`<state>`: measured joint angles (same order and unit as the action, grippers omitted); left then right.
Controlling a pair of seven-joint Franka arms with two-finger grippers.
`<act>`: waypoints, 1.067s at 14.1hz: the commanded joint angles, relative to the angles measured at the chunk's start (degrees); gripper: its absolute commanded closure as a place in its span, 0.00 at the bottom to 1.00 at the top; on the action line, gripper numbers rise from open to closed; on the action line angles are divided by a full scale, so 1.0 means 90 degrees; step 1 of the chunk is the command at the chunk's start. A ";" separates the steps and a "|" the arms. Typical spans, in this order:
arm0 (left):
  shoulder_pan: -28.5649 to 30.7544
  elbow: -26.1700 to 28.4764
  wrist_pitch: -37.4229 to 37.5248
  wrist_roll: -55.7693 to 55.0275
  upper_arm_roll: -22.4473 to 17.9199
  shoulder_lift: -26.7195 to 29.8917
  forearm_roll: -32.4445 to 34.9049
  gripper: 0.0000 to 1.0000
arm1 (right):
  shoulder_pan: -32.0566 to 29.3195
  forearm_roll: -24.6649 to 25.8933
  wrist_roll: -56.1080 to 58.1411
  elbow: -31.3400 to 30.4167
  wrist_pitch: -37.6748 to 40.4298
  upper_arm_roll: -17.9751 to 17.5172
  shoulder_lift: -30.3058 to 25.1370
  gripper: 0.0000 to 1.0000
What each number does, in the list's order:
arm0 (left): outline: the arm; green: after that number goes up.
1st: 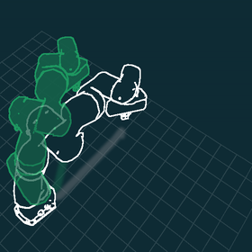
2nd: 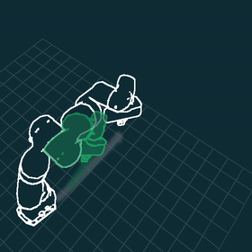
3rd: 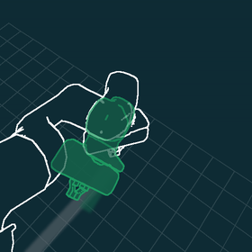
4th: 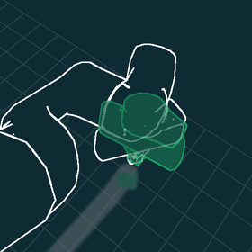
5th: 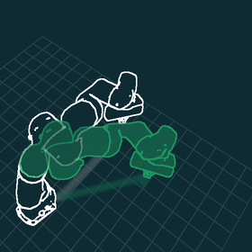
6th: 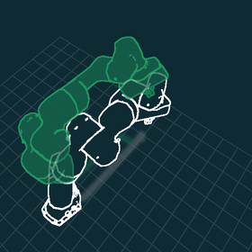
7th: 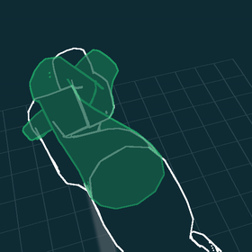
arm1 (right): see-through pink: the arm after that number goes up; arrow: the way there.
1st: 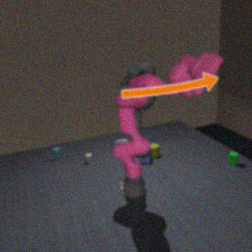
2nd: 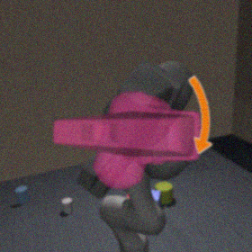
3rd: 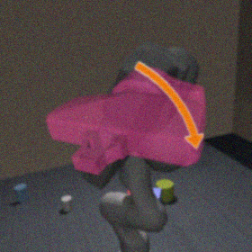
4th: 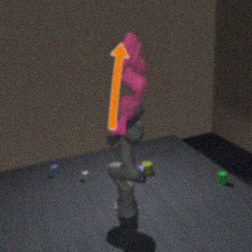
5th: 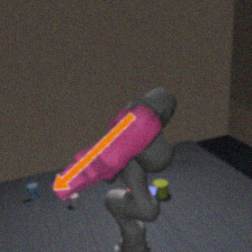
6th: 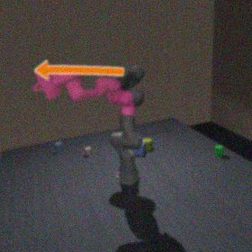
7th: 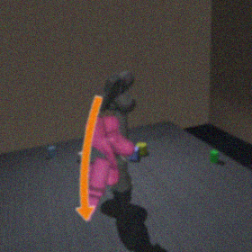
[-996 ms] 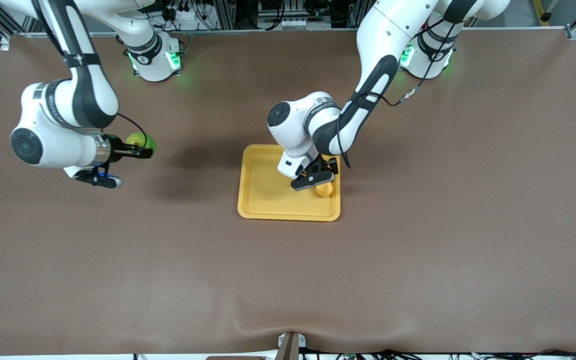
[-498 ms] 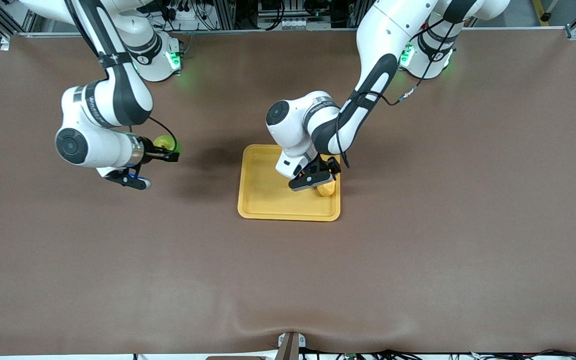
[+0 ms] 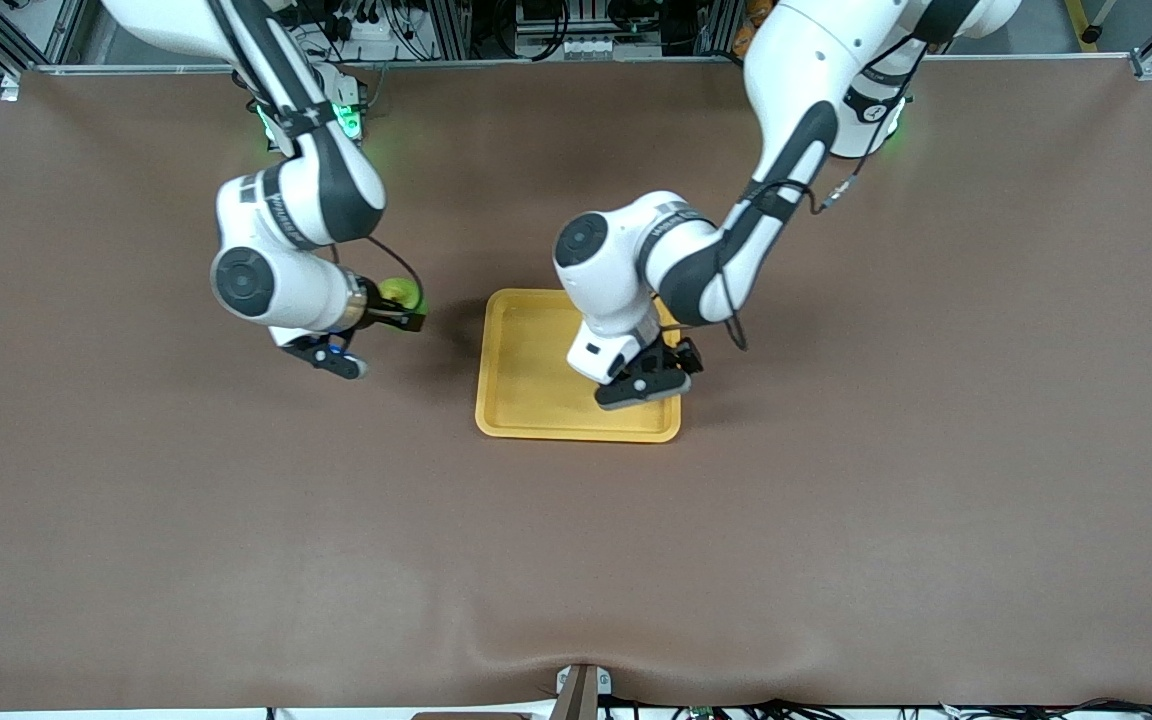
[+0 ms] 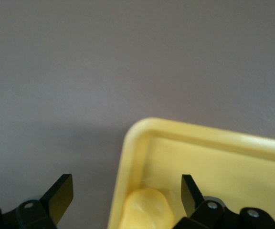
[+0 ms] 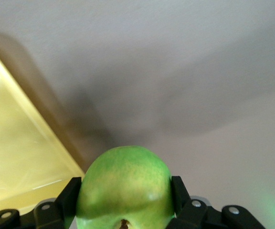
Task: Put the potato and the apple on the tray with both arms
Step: 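Open the left gripper and withdraw while the right gripper carries the apple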
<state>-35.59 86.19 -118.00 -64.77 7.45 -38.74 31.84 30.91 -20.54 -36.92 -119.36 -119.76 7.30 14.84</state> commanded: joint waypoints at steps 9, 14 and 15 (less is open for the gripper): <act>0.1589 0.0676 0.0406 0.2868 0.0091 0.1237 -0.0539 0.00 | 0.1067 -0.0725 -0.2401 0.2138 -0.0326 0.0068 0.1729 1.00; 0.2399 0.0949 0.0406 0.3893 0.0246 0.1598 -0.0908 0.00 | 0.1340 -0.0774 -0.2644 0.2598 -0.0628 0.0078 0.2423 1.00; 0.2701 0.1037 0.0386 0.4108 0.0382 0.1734 -0.1065 0.00 | 0.1360 -0.0774 -0.2665 0.2589 -0.0658 0.0078 0.2472 1.00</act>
<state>-15.68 91.89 -114.50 -31.48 8.48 -27.32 25.06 41.82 -26.20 -59.22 -98.10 -125.40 7.31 35.16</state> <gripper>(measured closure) 0.000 0.194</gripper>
